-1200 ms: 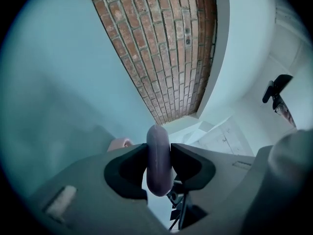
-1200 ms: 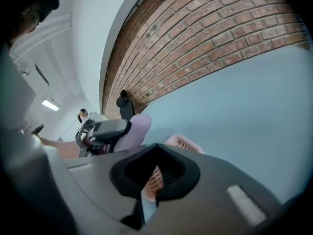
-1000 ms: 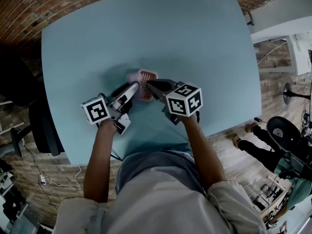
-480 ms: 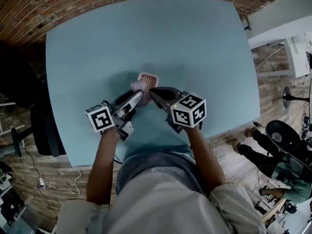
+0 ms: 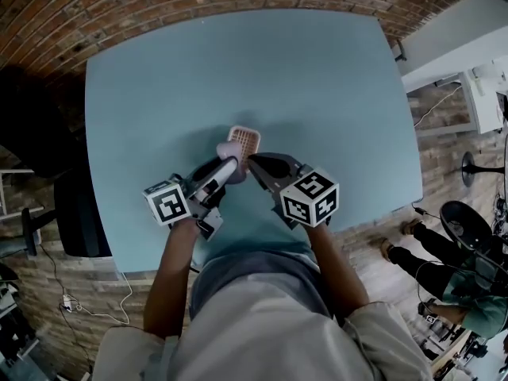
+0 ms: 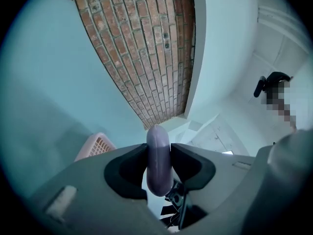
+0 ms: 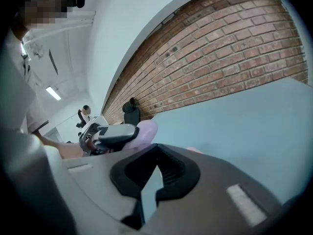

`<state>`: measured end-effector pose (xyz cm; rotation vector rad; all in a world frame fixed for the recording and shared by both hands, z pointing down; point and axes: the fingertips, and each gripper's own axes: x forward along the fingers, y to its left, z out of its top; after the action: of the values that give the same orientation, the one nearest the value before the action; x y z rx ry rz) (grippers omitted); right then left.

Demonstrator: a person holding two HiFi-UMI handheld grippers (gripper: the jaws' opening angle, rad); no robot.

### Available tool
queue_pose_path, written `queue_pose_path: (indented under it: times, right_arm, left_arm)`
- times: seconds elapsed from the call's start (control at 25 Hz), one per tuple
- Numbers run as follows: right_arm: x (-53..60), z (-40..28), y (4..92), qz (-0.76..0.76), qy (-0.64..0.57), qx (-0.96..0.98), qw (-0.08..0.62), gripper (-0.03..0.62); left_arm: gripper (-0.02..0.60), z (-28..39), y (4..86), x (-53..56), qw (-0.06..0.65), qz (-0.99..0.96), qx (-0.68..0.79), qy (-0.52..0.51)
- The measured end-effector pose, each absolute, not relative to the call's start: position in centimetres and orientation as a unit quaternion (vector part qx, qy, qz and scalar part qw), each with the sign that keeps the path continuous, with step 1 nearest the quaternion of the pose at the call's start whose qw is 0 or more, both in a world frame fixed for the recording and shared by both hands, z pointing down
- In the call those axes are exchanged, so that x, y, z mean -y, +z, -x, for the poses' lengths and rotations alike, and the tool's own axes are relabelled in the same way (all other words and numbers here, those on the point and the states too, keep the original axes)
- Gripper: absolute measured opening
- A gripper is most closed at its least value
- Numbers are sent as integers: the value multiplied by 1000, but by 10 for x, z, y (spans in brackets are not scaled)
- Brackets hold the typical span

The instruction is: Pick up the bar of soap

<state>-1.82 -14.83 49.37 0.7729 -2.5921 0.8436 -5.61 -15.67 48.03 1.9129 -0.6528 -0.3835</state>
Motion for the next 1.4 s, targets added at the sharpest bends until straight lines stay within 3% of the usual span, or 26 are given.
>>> queue_pose_path:
  times: [1.4]
  right_arm:
    - [125, 8, 359, -334, 119, 931, 87, 2]
  left_arm:
    - [153, 49, 365, 132, 425, -848, 268, -172]
